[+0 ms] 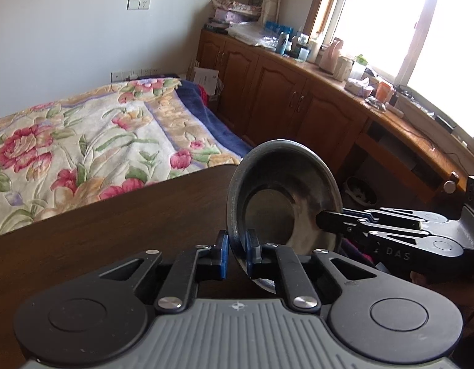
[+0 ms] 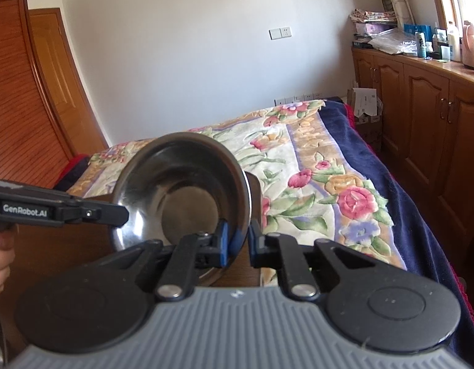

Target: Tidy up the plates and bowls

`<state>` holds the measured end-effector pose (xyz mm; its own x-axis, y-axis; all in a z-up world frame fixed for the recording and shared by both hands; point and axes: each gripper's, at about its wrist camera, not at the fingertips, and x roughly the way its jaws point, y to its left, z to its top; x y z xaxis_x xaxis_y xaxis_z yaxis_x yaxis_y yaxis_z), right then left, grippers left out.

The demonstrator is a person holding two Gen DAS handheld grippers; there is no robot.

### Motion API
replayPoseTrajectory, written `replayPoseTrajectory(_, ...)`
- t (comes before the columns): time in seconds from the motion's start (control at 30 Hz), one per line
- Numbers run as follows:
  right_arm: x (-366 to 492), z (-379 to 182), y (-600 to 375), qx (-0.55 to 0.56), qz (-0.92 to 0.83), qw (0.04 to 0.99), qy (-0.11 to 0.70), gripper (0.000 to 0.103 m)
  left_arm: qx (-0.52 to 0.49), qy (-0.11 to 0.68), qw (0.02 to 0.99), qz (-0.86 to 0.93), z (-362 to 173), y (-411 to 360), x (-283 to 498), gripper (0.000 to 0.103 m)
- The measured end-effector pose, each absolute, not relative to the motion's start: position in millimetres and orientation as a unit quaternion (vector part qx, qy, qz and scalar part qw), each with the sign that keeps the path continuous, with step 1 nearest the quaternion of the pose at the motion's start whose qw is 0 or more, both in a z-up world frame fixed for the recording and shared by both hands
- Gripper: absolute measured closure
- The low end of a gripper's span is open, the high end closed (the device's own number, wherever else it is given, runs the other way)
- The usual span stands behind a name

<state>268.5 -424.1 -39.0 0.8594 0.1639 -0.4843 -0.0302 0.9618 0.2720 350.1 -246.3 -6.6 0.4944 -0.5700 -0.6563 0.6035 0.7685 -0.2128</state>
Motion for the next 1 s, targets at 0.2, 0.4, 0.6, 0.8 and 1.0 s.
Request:
replayPoseTrajectory(0.2,255,-23,-419,0.120,0.049,0.961,0.243,0.088,0.027,0.352,0.870,-0.344,11,-239,334,0.091)
replayPoseTrajectory(0.4,242,-5,-410,0.107,0.052,0.967,0.224,0.088,0.031,0.332,0.877,-0.344,31,-227,315,0.091)
replayPoseTrajectory(0.6,229,10,-401,0.092,0.055,0.972,0.208,0.088,0.024,0.317,0.881,-0.351,48,-211,295,0.091)
replayPoseTrajectory(0.8,215,24,-390,0.074,0.056,0.977,0.194,0.089,0.021,0.302,0.885,-0.353,60,-195,276,0.091)
replayPoseTrajectory(1.0,202,32,-382,0.064,0.057,0.979,0.186,0.089,0.025,0.289,0.889,-0.355,69,-182,254,0.091)
